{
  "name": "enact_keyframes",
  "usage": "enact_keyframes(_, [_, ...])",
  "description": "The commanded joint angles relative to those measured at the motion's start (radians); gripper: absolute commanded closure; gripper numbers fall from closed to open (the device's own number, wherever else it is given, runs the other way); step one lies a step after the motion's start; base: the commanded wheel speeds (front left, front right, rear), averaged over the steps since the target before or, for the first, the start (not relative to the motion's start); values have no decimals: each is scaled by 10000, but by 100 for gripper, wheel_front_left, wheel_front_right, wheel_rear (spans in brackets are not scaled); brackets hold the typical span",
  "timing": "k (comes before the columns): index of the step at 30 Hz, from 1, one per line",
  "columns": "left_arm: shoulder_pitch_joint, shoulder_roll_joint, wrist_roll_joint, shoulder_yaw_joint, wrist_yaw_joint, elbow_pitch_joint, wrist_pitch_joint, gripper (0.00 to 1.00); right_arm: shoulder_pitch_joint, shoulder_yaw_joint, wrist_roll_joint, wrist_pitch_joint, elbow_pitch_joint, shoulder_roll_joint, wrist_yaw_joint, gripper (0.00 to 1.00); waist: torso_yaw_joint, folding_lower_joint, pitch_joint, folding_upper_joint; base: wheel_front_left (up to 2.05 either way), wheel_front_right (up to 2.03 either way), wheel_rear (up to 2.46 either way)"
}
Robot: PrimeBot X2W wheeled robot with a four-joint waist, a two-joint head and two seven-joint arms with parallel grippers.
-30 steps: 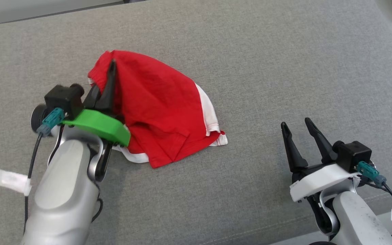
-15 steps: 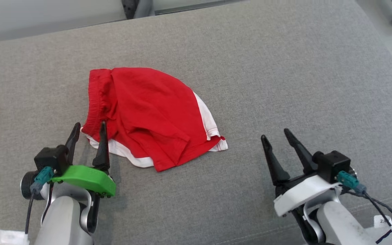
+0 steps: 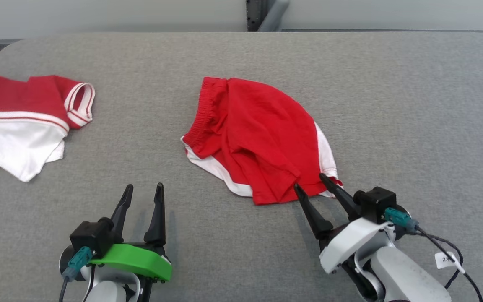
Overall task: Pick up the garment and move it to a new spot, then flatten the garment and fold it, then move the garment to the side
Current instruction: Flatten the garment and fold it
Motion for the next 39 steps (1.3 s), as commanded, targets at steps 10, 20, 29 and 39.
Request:
enact_keyframes(10, [-103,20,-382,-480,161,-320,1,0,-1625,-366,-173,-4,2656,77,-6,19,1921,0,1015,0,0,0,0])
enact_keyframes(20, [-366,29,-456,-1209,159,-737,3,0,-2315,-1381,-279,-5,1083,-680,-8,100,1626,0,1333,0,0,0,0])
enact_keyframes(29, [-770,28,-787,-2383,253,-640,2,0,-4921,-2483,-1642,-4,2300,-2688,-8,100,2243,0,1784,0,0,0,0])
enact_keyframes(39, [-375,30,-680,-2133,378,-294,2,0,-6398,-4811,-3770,-6,5403,-2627,-11,0,2157,0,1474,0,0,0,0])
